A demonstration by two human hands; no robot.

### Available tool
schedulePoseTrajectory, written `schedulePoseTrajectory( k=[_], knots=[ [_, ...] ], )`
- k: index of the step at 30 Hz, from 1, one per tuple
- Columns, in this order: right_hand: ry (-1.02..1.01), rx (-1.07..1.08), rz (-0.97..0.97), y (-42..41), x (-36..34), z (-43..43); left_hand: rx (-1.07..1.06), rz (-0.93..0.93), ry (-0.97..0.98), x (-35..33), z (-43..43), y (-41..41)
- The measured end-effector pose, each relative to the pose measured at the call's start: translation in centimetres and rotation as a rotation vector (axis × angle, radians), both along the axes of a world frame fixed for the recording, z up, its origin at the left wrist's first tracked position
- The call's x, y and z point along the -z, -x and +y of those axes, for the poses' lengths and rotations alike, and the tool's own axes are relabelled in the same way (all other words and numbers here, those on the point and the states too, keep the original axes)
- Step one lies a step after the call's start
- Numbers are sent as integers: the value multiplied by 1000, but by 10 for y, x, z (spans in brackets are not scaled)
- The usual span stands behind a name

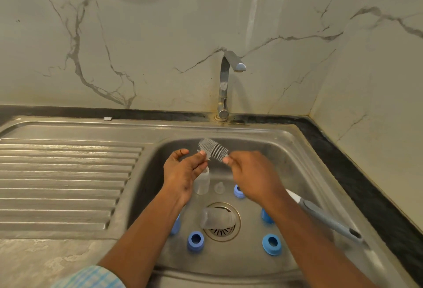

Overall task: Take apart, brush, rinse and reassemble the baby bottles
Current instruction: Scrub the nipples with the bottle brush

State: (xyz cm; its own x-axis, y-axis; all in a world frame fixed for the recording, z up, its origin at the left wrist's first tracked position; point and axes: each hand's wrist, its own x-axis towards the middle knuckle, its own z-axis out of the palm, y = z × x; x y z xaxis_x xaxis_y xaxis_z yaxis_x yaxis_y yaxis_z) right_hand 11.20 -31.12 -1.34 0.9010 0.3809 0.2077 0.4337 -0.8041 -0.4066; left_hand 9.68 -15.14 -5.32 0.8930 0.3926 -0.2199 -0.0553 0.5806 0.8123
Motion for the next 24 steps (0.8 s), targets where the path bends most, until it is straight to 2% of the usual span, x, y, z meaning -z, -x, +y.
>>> schedulePoseTrajectory(
  k=[4,7,9,13,15,19,24],
  knots=[
    [21,133,-40,-14,5,2,53,-70,-50,-5,-4,2],
    [29,232,-72,-21,1,-12,2,-47,-91,-5,-6,1],
    [-8,185,-79,-18,-1,-16,-50,-7,-72,-2,-4,1],
    [-12,-44,-39,-5,0,-3,-56,-16,-4,0,-1,2],
    [29,-3,-31,-10,6,0,12,-65,-9,-2,-3,2],
    [72,219,-51,-25,4,-15,85,-113,-39,-5,-9,3],
    [48,163,-80,-17,1,-17,28,-59,-33,-1,-8,2]
  ],
)
